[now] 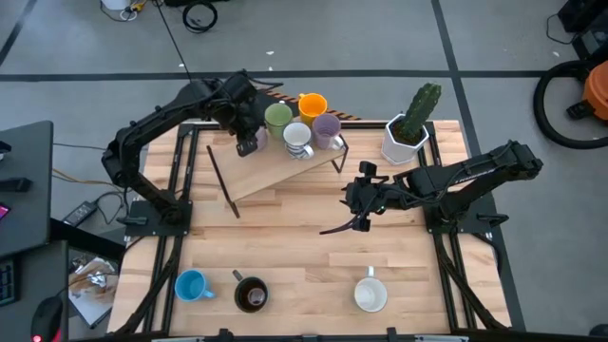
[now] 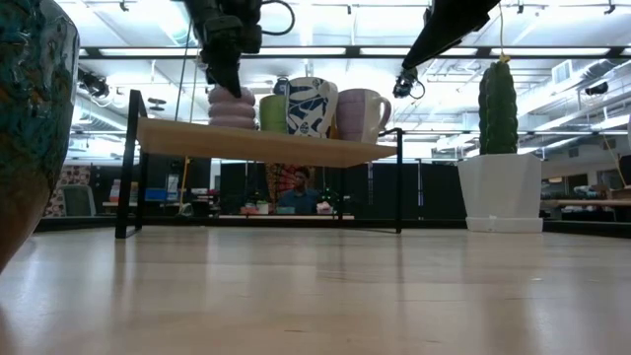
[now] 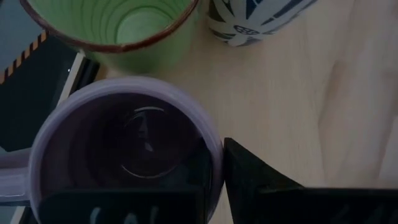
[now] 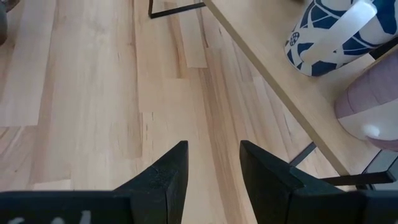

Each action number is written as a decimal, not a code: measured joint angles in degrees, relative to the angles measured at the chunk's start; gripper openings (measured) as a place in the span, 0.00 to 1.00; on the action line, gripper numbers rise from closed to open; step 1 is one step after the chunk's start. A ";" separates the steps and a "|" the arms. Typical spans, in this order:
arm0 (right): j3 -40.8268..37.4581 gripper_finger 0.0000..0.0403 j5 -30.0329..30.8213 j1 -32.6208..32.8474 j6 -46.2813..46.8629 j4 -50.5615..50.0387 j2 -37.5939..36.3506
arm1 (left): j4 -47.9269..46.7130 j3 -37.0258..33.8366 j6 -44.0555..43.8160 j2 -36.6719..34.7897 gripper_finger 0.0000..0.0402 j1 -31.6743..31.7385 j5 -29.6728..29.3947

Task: Place coffee mugs
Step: Put the purple mug on the shelf

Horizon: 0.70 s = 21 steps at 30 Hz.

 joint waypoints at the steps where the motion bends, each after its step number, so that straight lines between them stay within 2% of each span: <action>1: 0.00 0.37 0.01 0.00 -0.01 0.00 0.00 | 0.02 0.00 0.08 0.00 0.08 0.23 0.40; 8: 0.00 0.37 -0.03 0.00 -0.31 0.00 0.00 | 0.09 0.00 0.13 0.07 0.09 0.85 0.92; 13: 0.00 0.37 -0.03 0.00 -0.40 0.00 0.00 | 0.21 -0.07 0.27 0.22 0.18 -0.19 0.68; 21: 0.00 0.37 -0.03 0.00 -0.62 0.68 0.00 | 0.06 -0.11 0.09 0.22 0.25 -0.29 -1.05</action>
